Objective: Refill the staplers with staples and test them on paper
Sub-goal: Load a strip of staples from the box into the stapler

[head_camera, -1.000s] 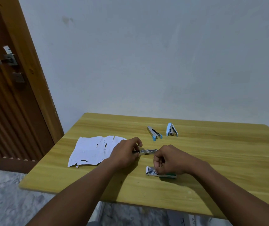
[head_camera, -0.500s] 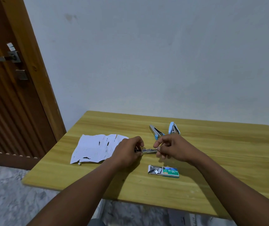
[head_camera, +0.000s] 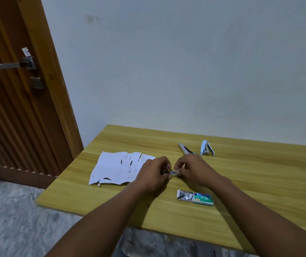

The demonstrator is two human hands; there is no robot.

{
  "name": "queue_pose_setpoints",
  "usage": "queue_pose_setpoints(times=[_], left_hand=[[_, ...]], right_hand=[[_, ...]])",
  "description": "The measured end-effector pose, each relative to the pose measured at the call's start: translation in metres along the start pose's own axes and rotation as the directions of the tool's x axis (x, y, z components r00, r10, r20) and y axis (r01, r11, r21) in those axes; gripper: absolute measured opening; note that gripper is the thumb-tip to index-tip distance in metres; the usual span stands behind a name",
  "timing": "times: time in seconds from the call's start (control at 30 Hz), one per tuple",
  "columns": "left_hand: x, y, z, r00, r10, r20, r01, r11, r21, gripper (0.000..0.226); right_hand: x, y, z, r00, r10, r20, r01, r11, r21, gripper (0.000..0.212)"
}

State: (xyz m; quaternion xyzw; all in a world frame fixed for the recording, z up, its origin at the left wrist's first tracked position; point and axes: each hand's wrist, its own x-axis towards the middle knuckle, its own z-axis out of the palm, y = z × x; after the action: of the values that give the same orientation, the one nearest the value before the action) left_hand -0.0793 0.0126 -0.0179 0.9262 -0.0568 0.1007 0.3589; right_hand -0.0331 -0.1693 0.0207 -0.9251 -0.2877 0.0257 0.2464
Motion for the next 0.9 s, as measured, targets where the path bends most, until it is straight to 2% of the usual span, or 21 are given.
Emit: queue_pose_setpoints(times=[0.37, 0.6, 0.8, 0.9], left_hand=[[0.000, -0.001, 0.001, 1.000, 0.011, -0.006, -0.011, 1.000, -0.002, 0.026], [0.000, -0.002, 0.001, 1.000, 0.018, -0.004, -0.018, 1.000, -0.006, 0.025], [0.001, -0.002, 0.002, 1.000, 0.015, 0.001, -0.015, 1.000, 0.004, 0.026], [0.001, -0.003, 0.001, 1.000, 0.014, 0.000, -0.014, 1.000, 0.003, 0.026]], right_hand=[[0.002, 0.011, 0.009, 0.998, 0.056, 0.000, -0.055, 0.990, 0.127, 0.007], [-0.005, 0.013, 0.011, 0.998, -0.015, -0.066, 0.012, 0.999, -0.052, 0.004], [-0.008, 0.013, 0.014, 0.994, -0.034, -0.103, 0.028, 0.998, -0.055, 0.002], [-0.007, 0.014, 0.013, 0.991, -0.094, -0.098, 0.082, 0.990, -0.117, 0.006]])
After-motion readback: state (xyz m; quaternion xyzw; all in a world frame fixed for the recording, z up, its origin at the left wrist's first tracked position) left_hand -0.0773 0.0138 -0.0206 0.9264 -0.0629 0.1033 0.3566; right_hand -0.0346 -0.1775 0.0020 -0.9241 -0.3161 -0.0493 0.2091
